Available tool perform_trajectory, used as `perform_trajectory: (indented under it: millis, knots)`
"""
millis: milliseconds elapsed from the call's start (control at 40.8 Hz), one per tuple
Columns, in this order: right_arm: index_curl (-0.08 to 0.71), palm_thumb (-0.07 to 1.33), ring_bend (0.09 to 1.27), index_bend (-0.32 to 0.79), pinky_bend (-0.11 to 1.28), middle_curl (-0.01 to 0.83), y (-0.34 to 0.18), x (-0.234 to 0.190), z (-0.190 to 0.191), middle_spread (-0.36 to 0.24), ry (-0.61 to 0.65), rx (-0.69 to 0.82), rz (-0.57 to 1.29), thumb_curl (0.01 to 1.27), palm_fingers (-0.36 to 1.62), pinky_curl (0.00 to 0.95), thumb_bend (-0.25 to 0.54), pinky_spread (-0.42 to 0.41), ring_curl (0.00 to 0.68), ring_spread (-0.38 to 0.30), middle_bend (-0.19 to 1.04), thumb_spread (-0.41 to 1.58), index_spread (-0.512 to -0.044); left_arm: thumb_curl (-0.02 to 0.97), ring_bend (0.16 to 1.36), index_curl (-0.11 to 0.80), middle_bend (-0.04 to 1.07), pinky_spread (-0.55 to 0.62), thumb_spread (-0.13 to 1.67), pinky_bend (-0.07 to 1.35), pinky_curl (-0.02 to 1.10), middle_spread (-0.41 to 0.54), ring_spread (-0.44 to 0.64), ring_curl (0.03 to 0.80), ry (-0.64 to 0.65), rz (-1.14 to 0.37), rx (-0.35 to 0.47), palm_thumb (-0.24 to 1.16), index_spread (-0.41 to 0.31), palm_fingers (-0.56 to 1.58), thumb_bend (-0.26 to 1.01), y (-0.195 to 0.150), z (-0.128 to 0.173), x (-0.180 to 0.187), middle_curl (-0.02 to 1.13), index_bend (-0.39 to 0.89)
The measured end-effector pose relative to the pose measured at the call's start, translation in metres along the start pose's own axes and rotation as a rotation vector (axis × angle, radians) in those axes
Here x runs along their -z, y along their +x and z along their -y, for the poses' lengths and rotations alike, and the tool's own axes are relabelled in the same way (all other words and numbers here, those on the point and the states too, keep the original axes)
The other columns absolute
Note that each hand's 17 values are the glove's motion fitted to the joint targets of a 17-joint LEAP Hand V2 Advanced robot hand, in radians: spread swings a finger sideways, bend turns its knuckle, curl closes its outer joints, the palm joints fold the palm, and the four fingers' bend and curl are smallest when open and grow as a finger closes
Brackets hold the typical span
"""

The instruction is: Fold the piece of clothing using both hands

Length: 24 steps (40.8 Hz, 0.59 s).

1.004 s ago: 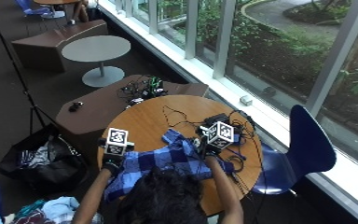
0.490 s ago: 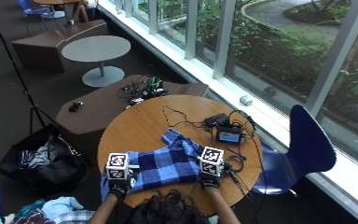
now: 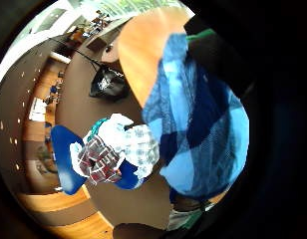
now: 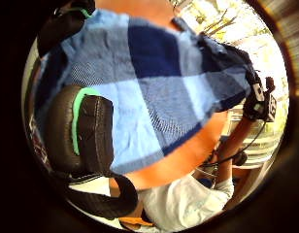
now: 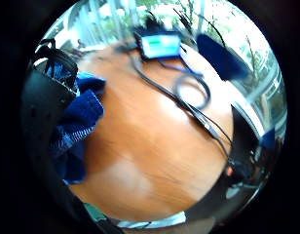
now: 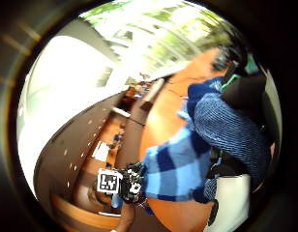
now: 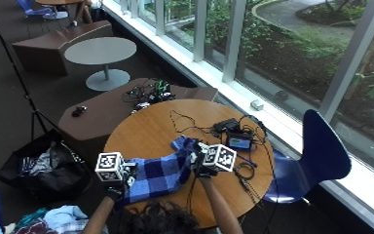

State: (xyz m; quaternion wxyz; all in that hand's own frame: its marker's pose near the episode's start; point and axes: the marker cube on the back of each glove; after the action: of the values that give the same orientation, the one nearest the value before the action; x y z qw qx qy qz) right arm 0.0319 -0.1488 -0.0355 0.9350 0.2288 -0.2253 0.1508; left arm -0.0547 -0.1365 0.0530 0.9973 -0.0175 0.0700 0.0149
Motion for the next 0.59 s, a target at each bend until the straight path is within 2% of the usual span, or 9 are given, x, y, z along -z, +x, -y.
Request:
perform_trajectory:
  millis: [49,147,269,367,465,588]
  knots:
    - [0.24,0.99,0.73,0.13,0.45,0.453,-0.026,-0.003,0.004,-0.182,0.054,0.07,0.059,0.52,1.13,0.444,0.051,-0.238,0.477,-0.229,0.3,0.8,-0.285,0.216,0.49,0.388,0.17,0.29,1.44,0.23,0.4,-0.098,0.01,0.347,0.036,-0.043,0.003,0.19,-0.167,0.59,-0.01,-0.006,0.0,0.016,0.36,0.15]
    - [0.256,1.0,0.72,0.14,0.44,0.455,-0.075,-0.029,-0.003,-0.195,0.067,0.224,0.102,0.54,1.15,0.444,0.013,-0.26,0.478,-0.233,0.29,0.71,-0.29,0.225,0.5,0.381,0.18,0.28,1.43,0.23,0.4,-0.11,-0.01,0.352,0.105,-0.1,0.015,0.21,-0.166,0.62,0.0,-0.019,-0.004,0.043,0.37,0.14]
    - [0.272,1.0,0.73,0.14,0.39,0.461,-0.143,-0.075,-0.043,-0.206,0.032,0.456,0.055,0.56,1.17,0.434,-0.022,-0.267,0.482,-0.239,0.31,0.67,-0.298,0.238,0.51,0.374,0.19,0.26,1.43,0.22,0.39,-0.127,-0.04,0.355,0.182,-0.149,0.091,0.25,-0.168,0.66,0.01,-0.036,-0.018,0.073,0.38,0.14]
    - [0.284,1.0,0.73,0.14,0.36,0.465,-0.194,-0.113,-0.081,-0.209,-0.009,0.636,-0.018,0.57,1.17,0.428,-0.029,-0.265,0.485,-0.241,0.31,0.65,-0.302,0.246,0.51,0.369,0.19,0.25,1.43,0.22,0.39,-0.134,-0.05,0.359,0.24,-0.169,0.156,0.27,-0.168,0.68,0.01,-0.05,-0.029,0.084,0.38,0.14]
    - [0.294,1.0,0.72,0.14,0.34,0.468,-0.216,-0.146,-0.112,-0.211,-0.048,0.758,-0.152,0.58,1.18,0.424,-0.029,-0.266,0.486,-0.245,0.32,0.63,-0.303,0.256,0.51,0.365,0.18,0.24,1.43,0.21,0.39,-0.138,-0.07,0.359,0.282,-0.174,0.201,0.31,-0.172,0.69,0.02,-0.06,-0.04,0.085,0.39,0.14]
    - [0.305,0.99,0.71,0.14,0.33,0.47,-0.227,-0.162,-0.148,-0.212,-0.141,0.817,-0.144,0.59,1.19,0.423,-0.035,-0.267,0.485,-0.249,0.33,0.62,-0.305,0.273,0.52,0.358,0.19,0.23,1.44,0.2,0.39,-0.148,-0.08,0.363,0.301,-0.156,0.253,0.37,-0.174,0.73,0.05,-0.064,-0.052,0.085,0.39,0.13]
